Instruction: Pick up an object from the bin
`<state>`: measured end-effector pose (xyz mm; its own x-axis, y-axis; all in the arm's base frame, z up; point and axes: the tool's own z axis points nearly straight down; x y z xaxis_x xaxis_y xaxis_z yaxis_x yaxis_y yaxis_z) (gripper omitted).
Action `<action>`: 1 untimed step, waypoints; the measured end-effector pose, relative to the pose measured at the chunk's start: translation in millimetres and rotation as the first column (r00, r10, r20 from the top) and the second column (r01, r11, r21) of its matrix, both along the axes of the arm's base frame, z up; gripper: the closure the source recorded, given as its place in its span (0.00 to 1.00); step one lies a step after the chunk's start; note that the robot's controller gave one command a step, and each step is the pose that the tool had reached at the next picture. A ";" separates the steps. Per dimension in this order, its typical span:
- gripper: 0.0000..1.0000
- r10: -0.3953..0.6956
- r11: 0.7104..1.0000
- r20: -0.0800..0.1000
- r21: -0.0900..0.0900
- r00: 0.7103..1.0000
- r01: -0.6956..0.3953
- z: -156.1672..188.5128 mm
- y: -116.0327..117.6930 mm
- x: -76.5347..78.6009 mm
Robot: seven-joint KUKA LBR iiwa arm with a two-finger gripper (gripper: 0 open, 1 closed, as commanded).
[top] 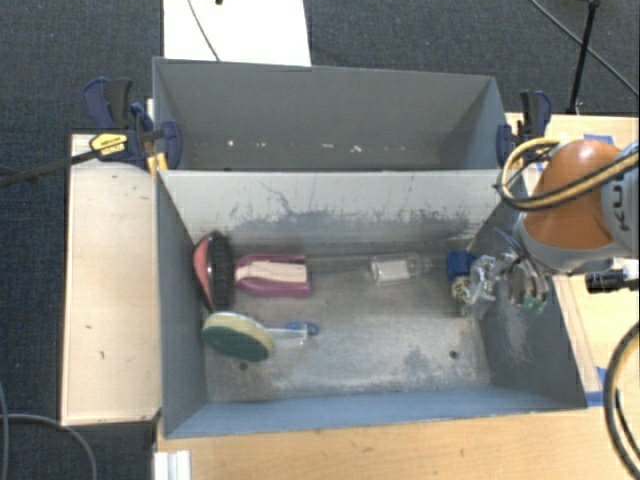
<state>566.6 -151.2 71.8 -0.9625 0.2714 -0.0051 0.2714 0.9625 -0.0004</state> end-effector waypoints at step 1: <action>1.00 -0.056 0.998 0.006 0.001 0.998 0.056 92.6 27.7 -10.1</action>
Offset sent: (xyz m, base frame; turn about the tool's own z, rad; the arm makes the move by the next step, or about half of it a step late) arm -0.0126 0.0266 0.0872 0.0574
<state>556.6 -123.5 164.4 -0.9458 0.3245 -0.0107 0.3245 0.9459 0.0026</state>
